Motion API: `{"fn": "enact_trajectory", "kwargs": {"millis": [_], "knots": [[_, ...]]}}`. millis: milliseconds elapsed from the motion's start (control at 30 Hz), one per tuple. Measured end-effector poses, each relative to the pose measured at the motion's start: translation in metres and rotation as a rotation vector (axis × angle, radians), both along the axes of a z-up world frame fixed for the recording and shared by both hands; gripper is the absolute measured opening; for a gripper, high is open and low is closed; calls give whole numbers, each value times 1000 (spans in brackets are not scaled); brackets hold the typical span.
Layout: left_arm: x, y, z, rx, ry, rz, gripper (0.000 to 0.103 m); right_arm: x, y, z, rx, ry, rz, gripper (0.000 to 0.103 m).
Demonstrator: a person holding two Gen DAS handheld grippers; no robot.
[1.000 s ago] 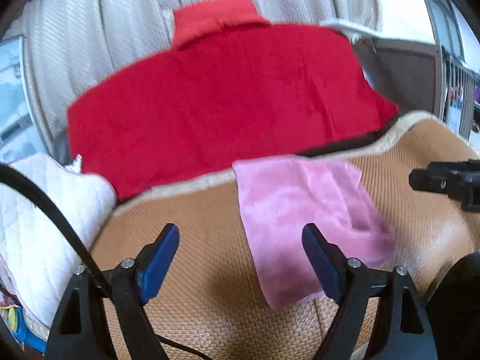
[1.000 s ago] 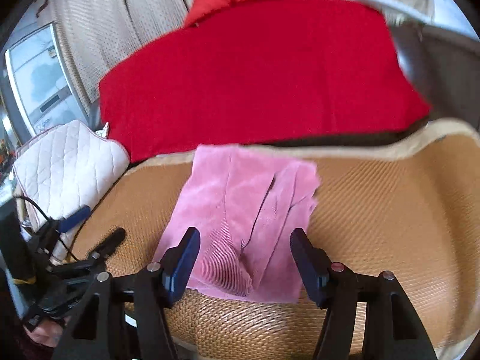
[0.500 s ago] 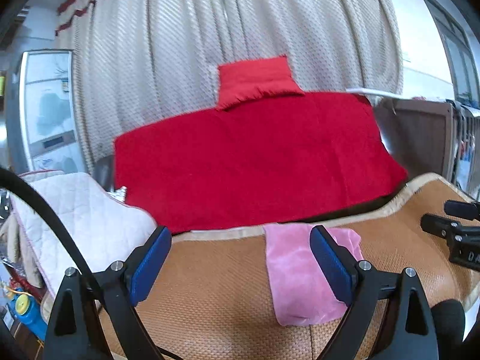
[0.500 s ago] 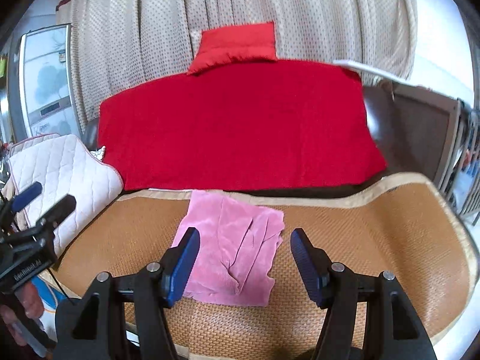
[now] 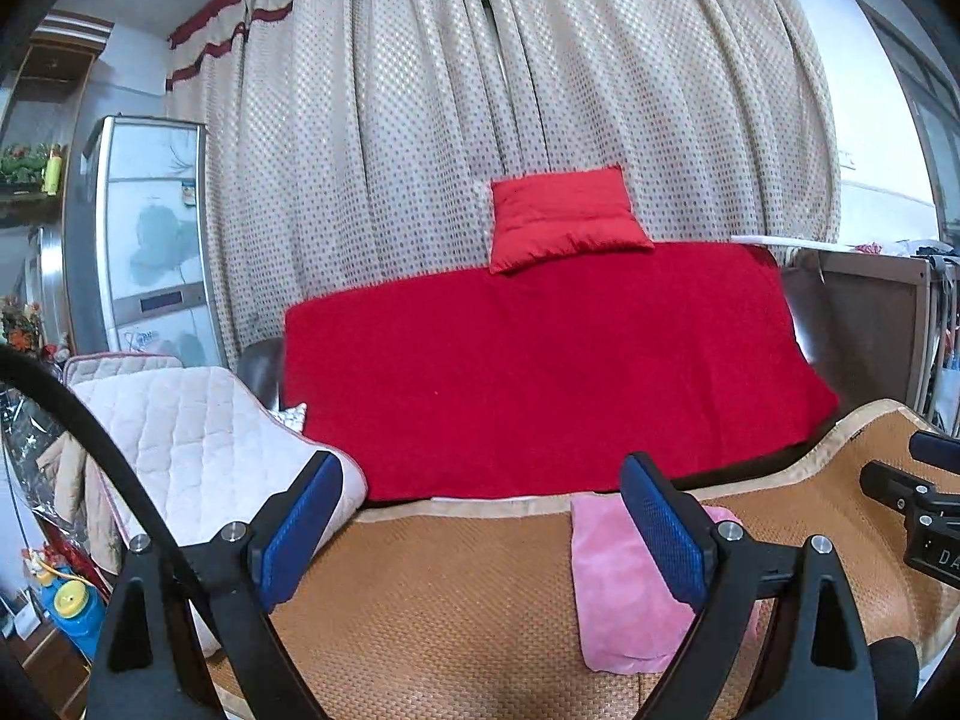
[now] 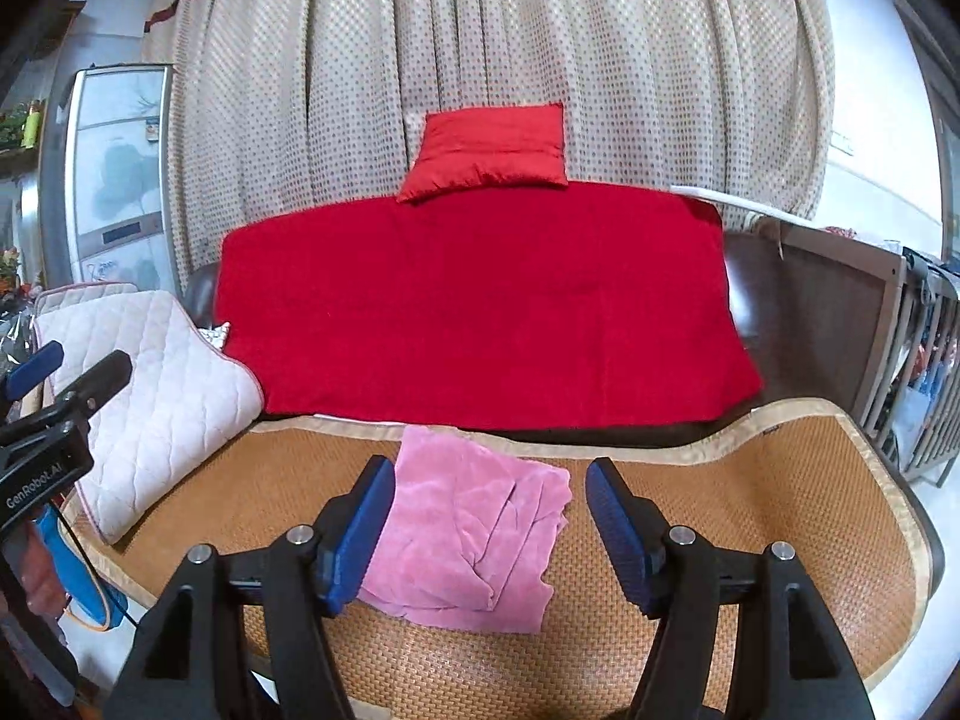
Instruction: Fold large clothes
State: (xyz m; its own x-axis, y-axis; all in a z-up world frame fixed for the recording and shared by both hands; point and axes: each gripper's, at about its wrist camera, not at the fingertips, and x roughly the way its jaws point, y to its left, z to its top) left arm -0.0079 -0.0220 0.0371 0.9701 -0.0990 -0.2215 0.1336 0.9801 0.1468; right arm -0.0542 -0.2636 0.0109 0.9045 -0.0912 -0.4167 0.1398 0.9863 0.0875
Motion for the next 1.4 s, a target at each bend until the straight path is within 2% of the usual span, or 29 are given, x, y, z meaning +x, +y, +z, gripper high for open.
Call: {"fn": "enact_trajectory", "kwargs": {"millis": [300, 600, 833, 1400], "knots": [[-8, 1, 2, 11, -14, 2, 94, -4, 5, 5, -14, -1, -22, 70], [-15, 1, 6, 15, -26, -10, 94, -11, 22, 12, -149, -16, -107, 70], [-23, -3, 9, 20, -40, -19, 94, -27, 29, 25, -198, -61, -135, 71], [-32, 5, 18, 0, -68, -20, 94, -41, 35, 35, -224, -100, -140, 71]]}}
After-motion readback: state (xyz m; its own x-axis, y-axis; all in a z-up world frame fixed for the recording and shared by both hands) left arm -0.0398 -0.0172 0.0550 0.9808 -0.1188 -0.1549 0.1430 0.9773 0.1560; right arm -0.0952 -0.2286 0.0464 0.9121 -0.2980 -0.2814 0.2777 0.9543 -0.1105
